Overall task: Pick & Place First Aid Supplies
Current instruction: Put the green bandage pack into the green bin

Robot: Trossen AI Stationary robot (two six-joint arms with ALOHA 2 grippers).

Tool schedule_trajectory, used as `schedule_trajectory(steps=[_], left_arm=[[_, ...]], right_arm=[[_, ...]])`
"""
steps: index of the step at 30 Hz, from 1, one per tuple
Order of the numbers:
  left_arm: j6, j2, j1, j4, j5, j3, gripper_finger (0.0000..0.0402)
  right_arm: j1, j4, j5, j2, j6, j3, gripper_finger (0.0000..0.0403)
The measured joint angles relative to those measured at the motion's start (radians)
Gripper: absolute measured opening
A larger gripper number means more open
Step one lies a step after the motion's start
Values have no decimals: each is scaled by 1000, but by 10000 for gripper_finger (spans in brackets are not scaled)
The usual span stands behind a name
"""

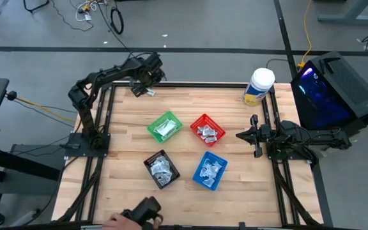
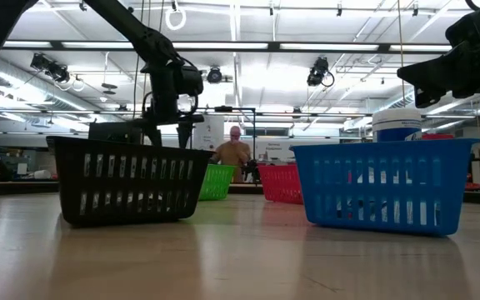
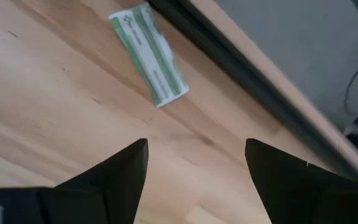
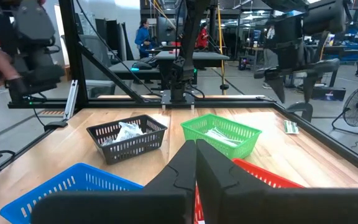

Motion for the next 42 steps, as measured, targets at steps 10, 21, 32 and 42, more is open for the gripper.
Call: schedule_trajectory(steps=[10, 21, 32, 42], left_arm=[[-115, 9, 80, -4, 45, -1, 275], [-136, 91, 129, -3, 200, 0, 275], [-184, 136, 131, -1, 161, 0, 275], [-215, 179, 129, 18, 131, 0, 275]], right_arm=[[0, 0, 0, 0, 0, 0, 13], [0, 0, 0, 0, 0, 0, 13], [0, 0, 0, 0, 0, 0, 13], [0, 0, 0, 0, 0, 0, 13]])
